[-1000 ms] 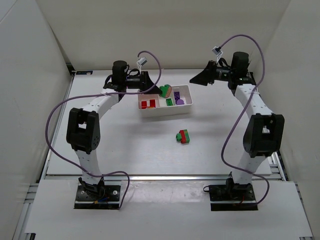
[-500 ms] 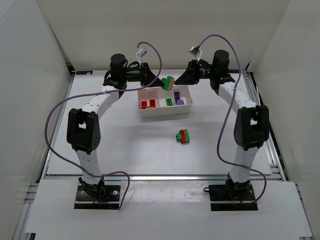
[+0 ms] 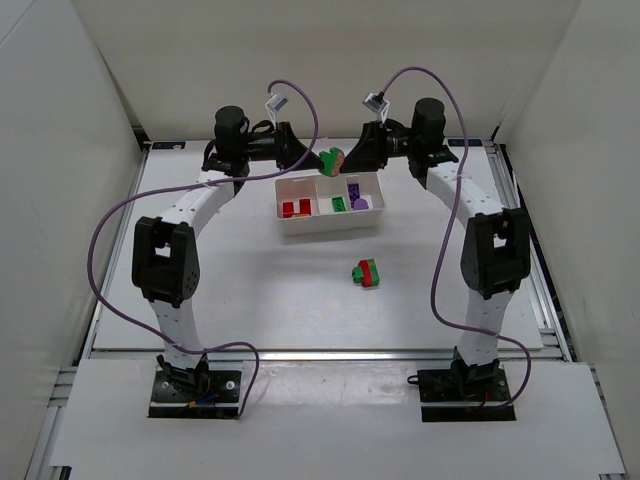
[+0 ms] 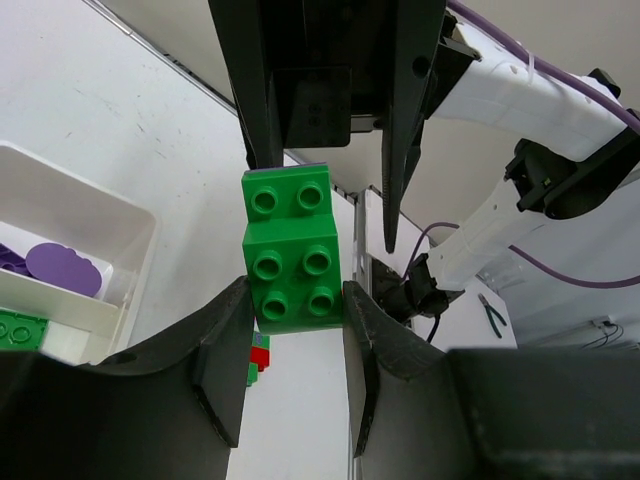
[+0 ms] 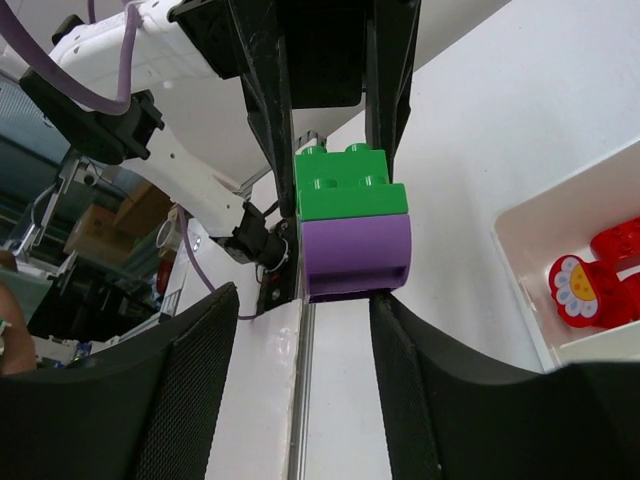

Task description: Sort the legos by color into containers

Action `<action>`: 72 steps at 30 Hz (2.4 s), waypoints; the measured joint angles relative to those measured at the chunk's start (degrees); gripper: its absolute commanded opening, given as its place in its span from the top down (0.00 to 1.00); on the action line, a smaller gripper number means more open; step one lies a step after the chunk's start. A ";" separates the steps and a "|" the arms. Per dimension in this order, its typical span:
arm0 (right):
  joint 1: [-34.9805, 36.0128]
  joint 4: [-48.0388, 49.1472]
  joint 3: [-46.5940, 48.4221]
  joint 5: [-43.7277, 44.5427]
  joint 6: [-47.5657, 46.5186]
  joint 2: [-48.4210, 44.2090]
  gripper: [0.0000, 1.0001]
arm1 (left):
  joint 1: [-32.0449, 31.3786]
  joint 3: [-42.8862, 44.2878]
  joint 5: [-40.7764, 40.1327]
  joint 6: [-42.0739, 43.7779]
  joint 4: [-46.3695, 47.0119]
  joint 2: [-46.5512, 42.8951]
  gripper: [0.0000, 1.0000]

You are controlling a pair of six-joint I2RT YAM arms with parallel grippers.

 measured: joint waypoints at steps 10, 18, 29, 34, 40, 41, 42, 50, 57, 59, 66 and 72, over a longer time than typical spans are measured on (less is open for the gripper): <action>0.63 -1.38 1.49 -0.04 -0.72 1.20 0.54 | 0.17 0.00 0.24 -0.31 0.61 0.02 0.90; 0.63 -1.70 1.75 -0.31 -0.83 1.66 0.46 | 0.09 0.00 -0.20 -0.31 0.59 0.07 0.90; 0.61 -4.20 3.43 -0.70 -1.79 1.70 0.24 | 0.07 0.00 -1.66 -0.07 0.61 0.39 0.90; 0.61 -6.03 3.63 -0.85 -3.23 1.70 0.24 | 0.07 0.00 -1.92 0.00 0.55 0.44 0.90; 0.35 -7.74 3.63 -1.36 -5.49 1.55 0.26 | 0.00 -0.02 -1.77 0.13 0.55 0.44 0.90; 0.28 -8.41 3.63 -1.49 -6.10 1.42 0.26 | -0.07 -0.02 -1.73 0.11 0.55 0.44 0.90; 0.20 -9.18 3.61 -1.55 -6.73 1.22 0.26 | -0.13 -0.02 -1.66 0.11 0.55 0.44 0.90; -1.53 -13.44 1.66 -1.64 -10.95 -1.31 0.26 | -0.59 -0.02 -0.15 0.07 0.59 0.44 0.90; -2.56 -15.78 1.14 -1.27 -12.96 -1.84 0.24 | -0.61 -0.02 0.33 0.07 0.59 0.44 0.90; -2.56 -16.37 1.07 -1.07 -13.64 -1.84 0.23 | -0.61 -0.02 0.44 0.07 0.55 0.44 0.90; -2.34 -16.79 1.07 -0.66 -14.12 -1.81 0.22 | -0.61 -0.02 0.68 0.07 0.50 0.44 0.90; -1.84 -15.74 2.47 -0.24 -12.90 -0.98 0.22 | -0.76 -0.02 0.81 0.04 0.33 0.44 0.90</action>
